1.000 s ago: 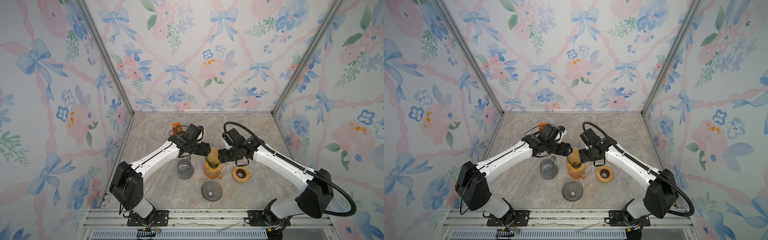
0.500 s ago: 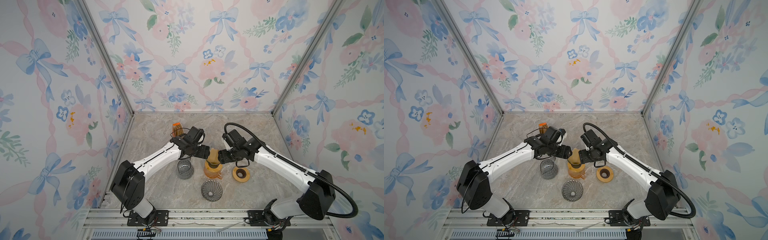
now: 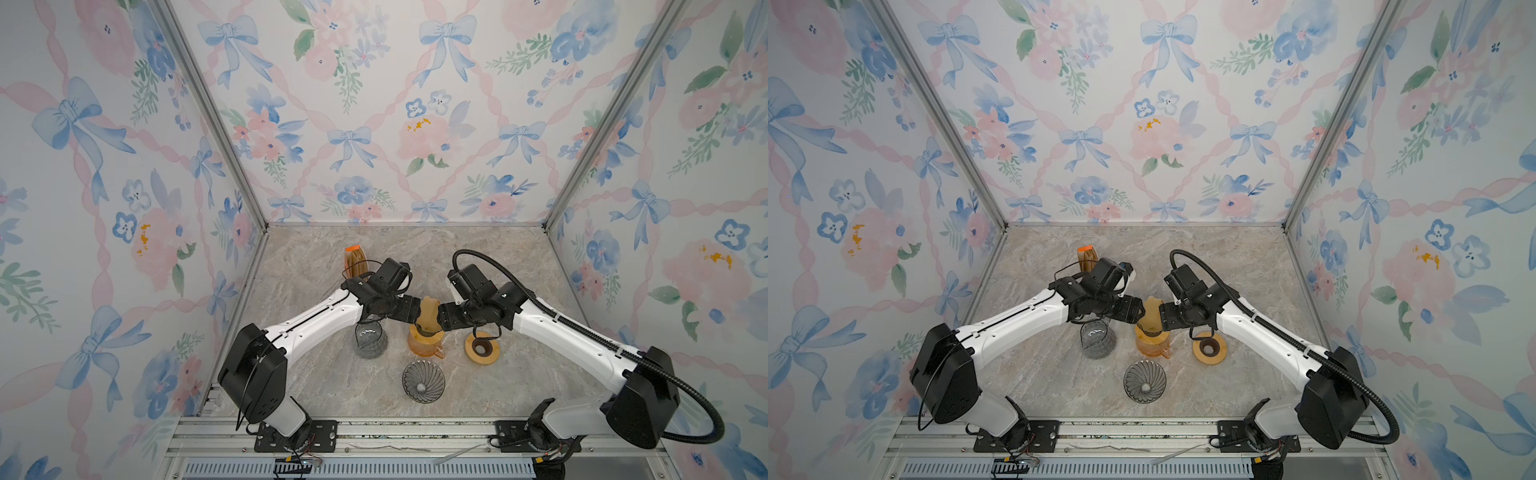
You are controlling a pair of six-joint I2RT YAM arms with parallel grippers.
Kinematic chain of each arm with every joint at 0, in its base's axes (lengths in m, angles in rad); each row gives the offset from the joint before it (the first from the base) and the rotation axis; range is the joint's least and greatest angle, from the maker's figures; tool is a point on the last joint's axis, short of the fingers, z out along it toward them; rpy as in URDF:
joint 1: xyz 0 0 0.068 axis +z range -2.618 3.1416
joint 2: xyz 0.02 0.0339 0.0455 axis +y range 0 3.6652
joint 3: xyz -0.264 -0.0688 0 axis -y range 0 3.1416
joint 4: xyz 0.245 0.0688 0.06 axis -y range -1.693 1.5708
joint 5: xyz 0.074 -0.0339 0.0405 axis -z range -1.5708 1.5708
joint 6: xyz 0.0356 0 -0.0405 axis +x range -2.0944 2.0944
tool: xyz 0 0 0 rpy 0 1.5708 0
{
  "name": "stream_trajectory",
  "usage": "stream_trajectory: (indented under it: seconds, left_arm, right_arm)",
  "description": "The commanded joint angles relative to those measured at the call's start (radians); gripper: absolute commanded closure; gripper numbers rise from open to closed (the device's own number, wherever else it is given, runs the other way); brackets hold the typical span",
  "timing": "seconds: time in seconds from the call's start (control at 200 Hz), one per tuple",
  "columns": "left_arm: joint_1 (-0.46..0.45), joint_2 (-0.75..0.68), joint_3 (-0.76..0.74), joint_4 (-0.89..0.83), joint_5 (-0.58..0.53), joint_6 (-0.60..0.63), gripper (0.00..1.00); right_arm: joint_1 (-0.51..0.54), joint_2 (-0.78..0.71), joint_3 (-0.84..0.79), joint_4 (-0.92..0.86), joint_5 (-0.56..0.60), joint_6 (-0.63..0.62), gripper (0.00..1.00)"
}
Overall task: Place the coffee filter in the dripper
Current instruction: 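Pinch the brown filter rim with both grippers and press it into the dripper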
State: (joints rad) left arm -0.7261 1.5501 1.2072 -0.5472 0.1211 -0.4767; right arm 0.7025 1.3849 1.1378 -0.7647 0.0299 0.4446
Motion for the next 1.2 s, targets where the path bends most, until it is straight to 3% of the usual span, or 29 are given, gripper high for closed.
stream_trajectory:
  seconds: [0.0, 0.615, 1.195]
  left_arm:
    - [-0.007, -0.043, -0.017, -0.007, -0.016, -0.016, 0.20]
    - [-0.028, -0.063, -0.035, -0.006, -0.030, -0.040, 0.19]
    - [-0.029, -0.021, -0.028, 0.001, -0.030, -0.051, 0.18]
  right_arm:
    - [0.015, -0.042, -0.019, 0.018, 0.007, 0.017, 0.25]
    - [-0.007, -0.028, 0.022, 0.055, -0.016, 0.017, 0.24]
    - [-0.007, -0.042, -0.079, 0.070, 0.027, 0.062, 0.24]
